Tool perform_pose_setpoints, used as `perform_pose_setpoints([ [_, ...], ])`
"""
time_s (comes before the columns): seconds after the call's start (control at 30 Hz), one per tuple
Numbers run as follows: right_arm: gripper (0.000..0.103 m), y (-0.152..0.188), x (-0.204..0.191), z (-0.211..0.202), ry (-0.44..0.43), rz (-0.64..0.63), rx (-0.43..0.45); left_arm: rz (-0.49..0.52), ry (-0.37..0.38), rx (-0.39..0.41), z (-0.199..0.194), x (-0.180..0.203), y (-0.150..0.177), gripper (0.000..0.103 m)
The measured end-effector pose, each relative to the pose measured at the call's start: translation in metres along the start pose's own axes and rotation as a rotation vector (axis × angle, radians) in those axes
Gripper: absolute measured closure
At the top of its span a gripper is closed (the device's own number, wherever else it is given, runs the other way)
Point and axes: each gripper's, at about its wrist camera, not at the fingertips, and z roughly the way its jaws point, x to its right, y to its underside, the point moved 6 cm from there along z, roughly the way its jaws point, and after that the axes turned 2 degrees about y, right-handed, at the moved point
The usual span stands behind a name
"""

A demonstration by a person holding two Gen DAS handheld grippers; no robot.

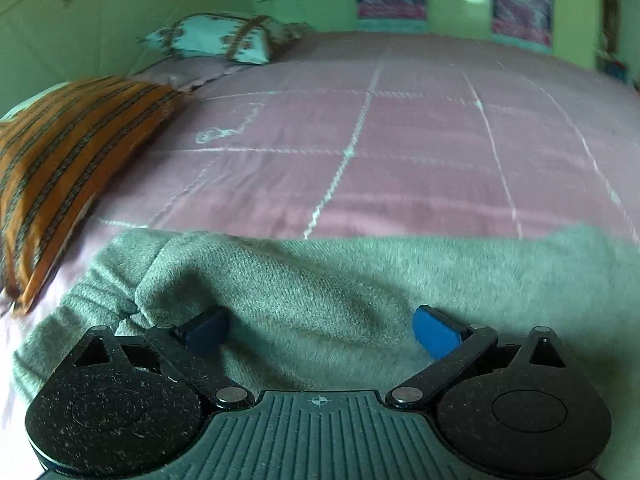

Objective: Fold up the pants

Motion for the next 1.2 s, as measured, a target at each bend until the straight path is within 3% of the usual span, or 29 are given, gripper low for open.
perform_pose_setpoints([
  [0.1,0.076,-0.008,0.021,-0.009,0.02,0.052,0.039,-0.085,-0.004,0.071,-0.029,-0.001,0.0,0.003],
  [0.13,0.076,-0.011,0.027,-0.011,0.026,0.062,0.048,-0.09,0.025,0.092,-0.03,0.0,-0.004,0.003],
  [0.2,0.073,-0.013,0.035,-0.011,0.03,0.075,0.056,-0.059,0.066,0.132,-0.043,0.024,-0.005,0.003],
  [0.3,0.073,-0.017,0.036,-0.004,0.032,0.07,0.056,0.046,0.196,0.168,-0.056,0.089,-0.004,0.003],
  [0.4,0.073,-0.019,0.029,0.008,0.025,0.038,0.035,0.138,0.298,0.157,-0.049,0.144,-0.006,0.003],
  [0.47,0.073,-0.02,0.024,0.017,0.022,0.008,0.014,0.202,0.311,0.136,-0.04,0.172,-0.008,0.003],
  [0.53,0.071,-0.018,0.025,0.029,0.045,-0.027,-0.044,0.211,0.284,-0.008,-0.011,0.182,0.0,0.0],
  [0.6,0.071,-0.016,0.031,0.037,0.061,-0.044,-0.064,0.153,0.298,0.003,-0.001,0.172,-0.004,0.0],
  [0.73,0.07,-0.021,0.036,0.027,0.024,-0.048,-0.026,0.115,0.235,0.065,-0.018,0.135,-0.012,0.0],
  [0.8,0.069,-0.026,0.033,0.021,-0.051,-0.029,0.004,0.054,0.179,0.09,-0.024,0.095,-0.013,0.0],
  [0.9,0.069,-0.033,0.011,0.021,-0.125,-0.055,0.015,-0.049,0.01,0.137,-0.039,0.018,-0.007,0.0],
  [1.0,0.068,-0.043,-0.032,0.029,-0.208,-0.102,0.015,-0.163,-0.161,0.141,-0.053,-0.061,0.002,0.0],
  [1.07,0.069,-0.051,-0.072,0.04,-0.284,-0.135,0.01,-0.23,-0.21,0.123,-0.056,-0.101,0.011,0.0],
  [1.2,0.071,-0.065,-0.172,0.066,-0.451,-0.252,-0.026,-0.3,-0.292,0.051,-0.048,-0.147,0.029,0.0],
])
